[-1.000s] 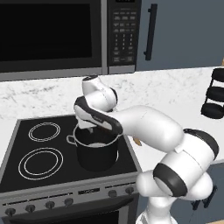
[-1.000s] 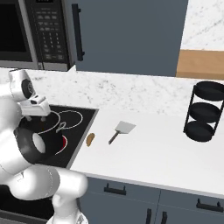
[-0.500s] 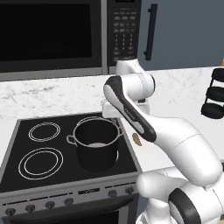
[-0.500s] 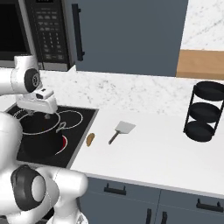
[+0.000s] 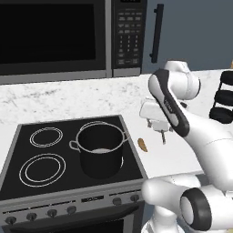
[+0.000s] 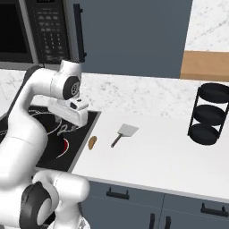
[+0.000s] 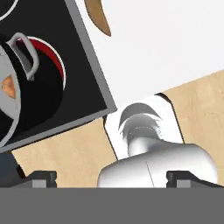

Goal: Put the sweet potato and onion in the pot. Retrieve the spatula and lightly stir the vegetables in the pot.

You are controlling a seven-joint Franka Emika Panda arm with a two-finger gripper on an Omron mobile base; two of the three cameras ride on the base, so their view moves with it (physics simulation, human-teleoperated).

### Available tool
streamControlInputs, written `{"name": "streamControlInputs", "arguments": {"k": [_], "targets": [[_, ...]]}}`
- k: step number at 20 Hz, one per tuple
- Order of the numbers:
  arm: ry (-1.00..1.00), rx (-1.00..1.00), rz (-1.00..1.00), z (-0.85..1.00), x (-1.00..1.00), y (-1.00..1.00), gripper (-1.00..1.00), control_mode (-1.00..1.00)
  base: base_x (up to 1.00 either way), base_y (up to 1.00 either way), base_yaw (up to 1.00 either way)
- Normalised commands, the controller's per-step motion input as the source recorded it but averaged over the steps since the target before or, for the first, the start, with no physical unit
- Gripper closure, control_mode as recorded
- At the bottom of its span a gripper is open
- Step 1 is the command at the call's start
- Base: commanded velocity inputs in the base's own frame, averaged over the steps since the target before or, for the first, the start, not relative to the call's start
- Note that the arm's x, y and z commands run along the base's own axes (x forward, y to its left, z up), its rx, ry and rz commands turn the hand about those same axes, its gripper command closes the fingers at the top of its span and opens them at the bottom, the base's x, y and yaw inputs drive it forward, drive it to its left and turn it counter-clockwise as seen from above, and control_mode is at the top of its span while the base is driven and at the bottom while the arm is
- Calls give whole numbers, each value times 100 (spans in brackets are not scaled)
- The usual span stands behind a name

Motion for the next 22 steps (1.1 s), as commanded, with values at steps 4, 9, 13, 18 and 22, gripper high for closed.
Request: {"name": "streamControlInputs", "arguments": {"k": [4,9,13,18,22], "targets": [[19,8,-11,-18,38,-75,-100,-100,0,0,0],[10,2,-1,-52,39,-25,-100,-100,0,0,0],[0,3,0,-76,27,0,-100,-100,0,0,0],[-1,4,0,-61,33,0,-100,-100,0,0,0],[-12,2,0,-32,14,9,-100,-100,0,0,0]]}}
